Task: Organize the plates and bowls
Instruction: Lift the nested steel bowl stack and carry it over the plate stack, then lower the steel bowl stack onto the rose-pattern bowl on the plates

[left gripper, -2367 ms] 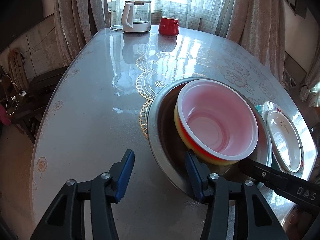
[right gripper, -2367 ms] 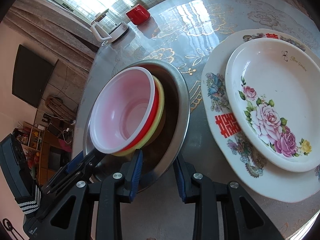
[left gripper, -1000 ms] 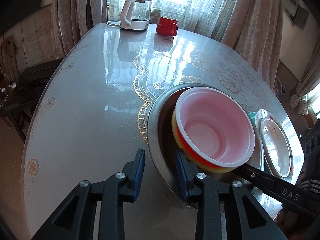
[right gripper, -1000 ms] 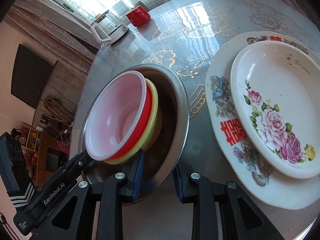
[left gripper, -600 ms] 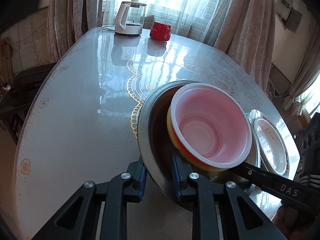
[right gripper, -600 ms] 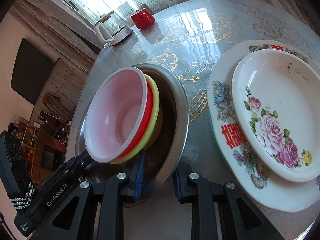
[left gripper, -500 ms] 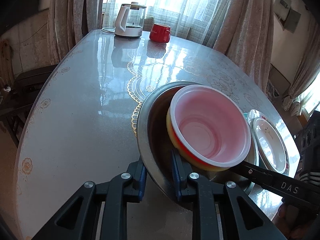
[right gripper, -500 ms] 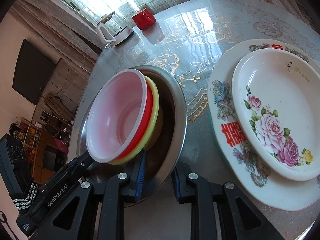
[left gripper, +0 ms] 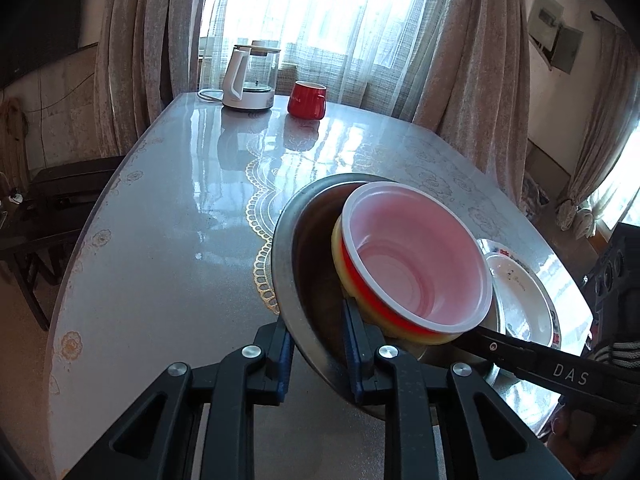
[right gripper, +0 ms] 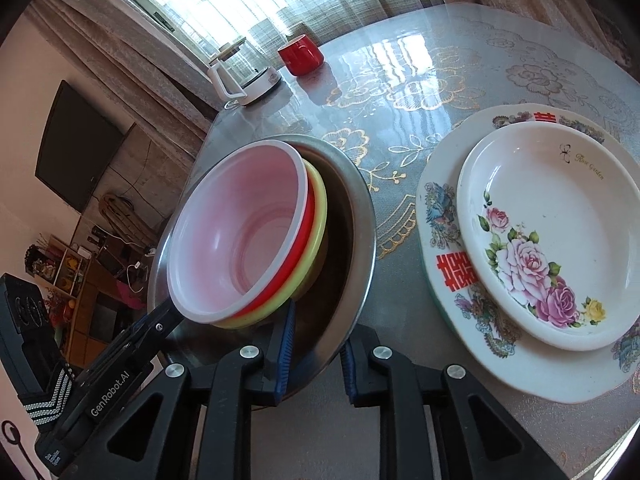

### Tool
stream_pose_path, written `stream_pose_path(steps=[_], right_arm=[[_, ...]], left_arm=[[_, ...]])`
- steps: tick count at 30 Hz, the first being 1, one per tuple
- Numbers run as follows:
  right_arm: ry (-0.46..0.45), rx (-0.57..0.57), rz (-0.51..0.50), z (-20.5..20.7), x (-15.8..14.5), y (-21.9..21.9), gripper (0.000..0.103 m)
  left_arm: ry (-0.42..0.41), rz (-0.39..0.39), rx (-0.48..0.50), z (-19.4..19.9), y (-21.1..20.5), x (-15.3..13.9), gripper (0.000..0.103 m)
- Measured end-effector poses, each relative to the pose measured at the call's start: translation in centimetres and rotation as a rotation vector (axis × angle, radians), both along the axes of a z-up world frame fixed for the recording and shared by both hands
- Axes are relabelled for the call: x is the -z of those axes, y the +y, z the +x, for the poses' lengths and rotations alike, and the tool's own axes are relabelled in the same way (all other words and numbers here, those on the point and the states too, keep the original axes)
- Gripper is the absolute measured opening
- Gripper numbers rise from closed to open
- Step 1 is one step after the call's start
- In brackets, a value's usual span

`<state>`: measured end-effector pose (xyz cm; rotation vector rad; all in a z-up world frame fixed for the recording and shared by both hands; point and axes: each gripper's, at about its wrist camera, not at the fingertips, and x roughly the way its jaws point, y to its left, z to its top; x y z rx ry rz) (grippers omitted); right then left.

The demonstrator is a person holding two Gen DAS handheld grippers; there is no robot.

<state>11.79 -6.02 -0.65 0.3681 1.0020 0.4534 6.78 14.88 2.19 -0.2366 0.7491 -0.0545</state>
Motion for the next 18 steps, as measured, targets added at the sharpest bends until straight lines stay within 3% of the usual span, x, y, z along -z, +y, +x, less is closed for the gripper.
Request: stream_pose_path(steps=[18], right_arm=[[-0.116,0.107,0.001,-1.3,-4.0,-5.9,0.021]], left_arm=[[-0.081,0.013,0.126,2.3,-5.7,-3.4,0.023]])
